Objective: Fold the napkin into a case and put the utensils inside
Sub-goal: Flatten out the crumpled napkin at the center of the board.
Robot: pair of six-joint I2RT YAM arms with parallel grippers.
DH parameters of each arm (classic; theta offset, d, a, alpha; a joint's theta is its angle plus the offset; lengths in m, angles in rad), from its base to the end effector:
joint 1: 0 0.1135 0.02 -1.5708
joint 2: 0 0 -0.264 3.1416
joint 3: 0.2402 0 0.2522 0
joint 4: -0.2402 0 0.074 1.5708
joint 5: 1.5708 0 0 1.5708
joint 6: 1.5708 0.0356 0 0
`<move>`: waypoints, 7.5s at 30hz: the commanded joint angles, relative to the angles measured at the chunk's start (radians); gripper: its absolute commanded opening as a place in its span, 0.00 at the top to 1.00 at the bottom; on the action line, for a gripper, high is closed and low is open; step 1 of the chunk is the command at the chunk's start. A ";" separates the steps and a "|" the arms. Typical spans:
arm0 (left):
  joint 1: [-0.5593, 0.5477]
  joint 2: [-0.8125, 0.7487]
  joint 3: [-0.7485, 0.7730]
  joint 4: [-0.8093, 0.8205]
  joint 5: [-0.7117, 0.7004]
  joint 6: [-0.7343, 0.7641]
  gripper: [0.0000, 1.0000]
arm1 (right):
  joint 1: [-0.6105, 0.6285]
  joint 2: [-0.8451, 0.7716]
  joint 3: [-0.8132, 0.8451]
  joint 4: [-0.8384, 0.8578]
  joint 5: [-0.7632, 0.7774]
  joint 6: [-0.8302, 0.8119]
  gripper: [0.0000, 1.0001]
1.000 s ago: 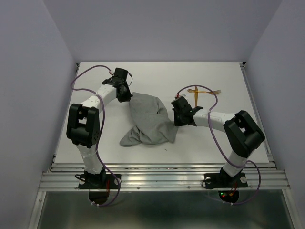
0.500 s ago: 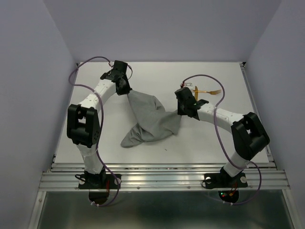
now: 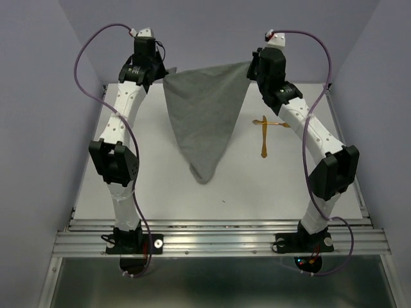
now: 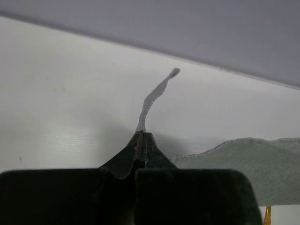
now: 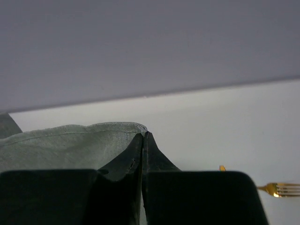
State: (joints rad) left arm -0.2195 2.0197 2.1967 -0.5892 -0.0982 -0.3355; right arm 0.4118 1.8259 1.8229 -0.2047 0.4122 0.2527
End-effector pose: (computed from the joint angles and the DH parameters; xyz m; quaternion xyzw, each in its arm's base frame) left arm 0.4550 -0.0979 0.4097 -0.0753 0.8329 -0.1103 0.5371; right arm 0.4053 0.1615 0.4062 0.0681 0.7680 0.0509 0.6348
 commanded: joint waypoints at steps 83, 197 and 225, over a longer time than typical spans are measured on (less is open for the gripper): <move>0.032 -0.567 -1.344 0.071 -0.324 -0.477 0.43 | 0.134 -0.691 -1.222 0.002 -0.030 0.422 0.99; 0.069 -0.665 -1.537 0.309 -0.124 -0.520 1.00 | 0.134 -0.574 -1.326 0.038 -0.144 0.654 0.99; 0.071 -0.911 -0.465 0.097 -0.092 -0.097 1.00 | 0.134 -0.721 -0.370 -0.029 -0.006 0.200 0.99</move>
State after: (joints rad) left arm -0.1547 1.1347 1.6104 -0.4732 -0.2092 -0.5331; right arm 0.5438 1.1580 1.3628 -0.3031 0.3996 0.4988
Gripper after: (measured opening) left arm 0.069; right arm 0.038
